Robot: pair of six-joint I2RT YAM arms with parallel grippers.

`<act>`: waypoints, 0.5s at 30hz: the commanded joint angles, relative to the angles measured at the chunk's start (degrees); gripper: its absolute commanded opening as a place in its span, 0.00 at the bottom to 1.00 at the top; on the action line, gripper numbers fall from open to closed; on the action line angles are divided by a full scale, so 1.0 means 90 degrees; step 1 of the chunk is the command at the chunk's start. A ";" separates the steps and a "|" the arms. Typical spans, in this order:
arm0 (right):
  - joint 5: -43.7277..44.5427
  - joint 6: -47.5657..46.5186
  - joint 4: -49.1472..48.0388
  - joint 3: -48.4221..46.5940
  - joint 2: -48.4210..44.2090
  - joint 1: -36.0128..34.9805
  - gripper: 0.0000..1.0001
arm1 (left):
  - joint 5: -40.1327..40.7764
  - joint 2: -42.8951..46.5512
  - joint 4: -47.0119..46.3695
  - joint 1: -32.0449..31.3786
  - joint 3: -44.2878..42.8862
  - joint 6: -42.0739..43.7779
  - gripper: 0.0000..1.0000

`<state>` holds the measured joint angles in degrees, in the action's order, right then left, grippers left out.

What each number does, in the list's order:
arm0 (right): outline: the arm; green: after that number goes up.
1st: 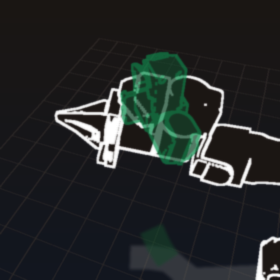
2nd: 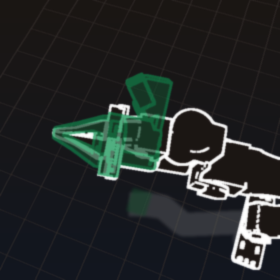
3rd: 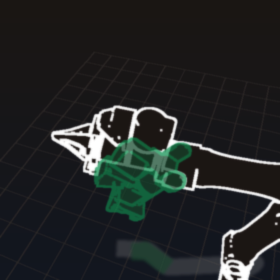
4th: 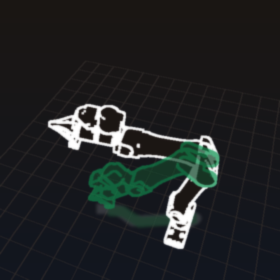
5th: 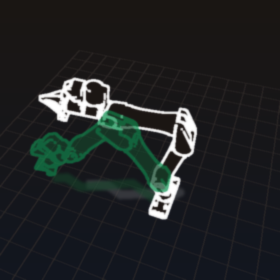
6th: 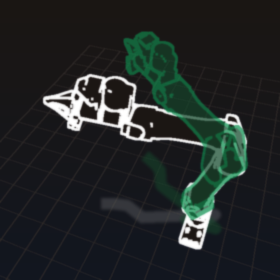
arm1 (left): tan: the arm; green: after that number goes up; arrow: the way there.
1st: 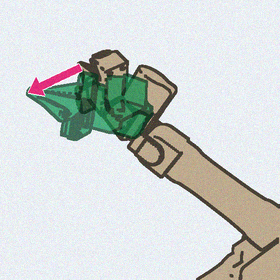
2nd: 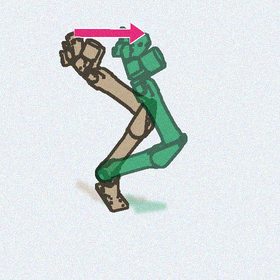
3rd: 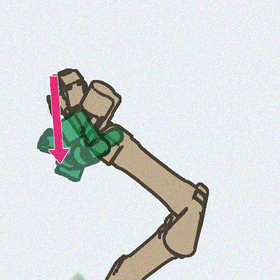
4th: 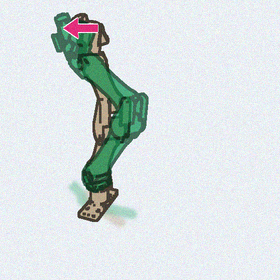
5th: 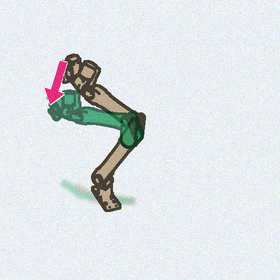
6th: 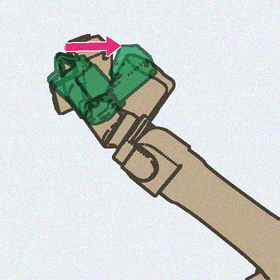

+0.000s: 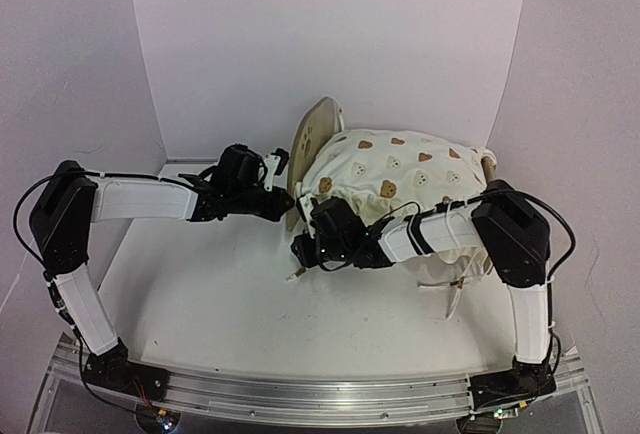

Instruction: Set up the pet bed

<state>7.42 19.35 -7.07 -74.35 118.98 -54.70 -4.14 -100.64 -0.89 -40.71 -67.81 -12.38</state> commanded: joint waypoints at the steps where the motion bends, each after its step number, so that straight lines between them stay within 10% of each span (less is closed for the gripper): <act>1: 0.0229 0.0162 -0.0638 -0.0405 0.0320 -0.0056 0.45 | -0.0516 0.1002 -0.1386 -0.0035 -0.0883 -0.0255 0.00; 15: 0.2135 0.0378 0.0106 -0.1481 0.1449 -0.0094 0.49 | -0.0617 0.0865 -0.1396 -0.0032 -0.0987 -0.0257 0.00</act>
<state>20.51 20.82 -7.22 -82.72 130.06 -55.29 -5.04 -99.18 0.95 -40.64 -70.50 -12.47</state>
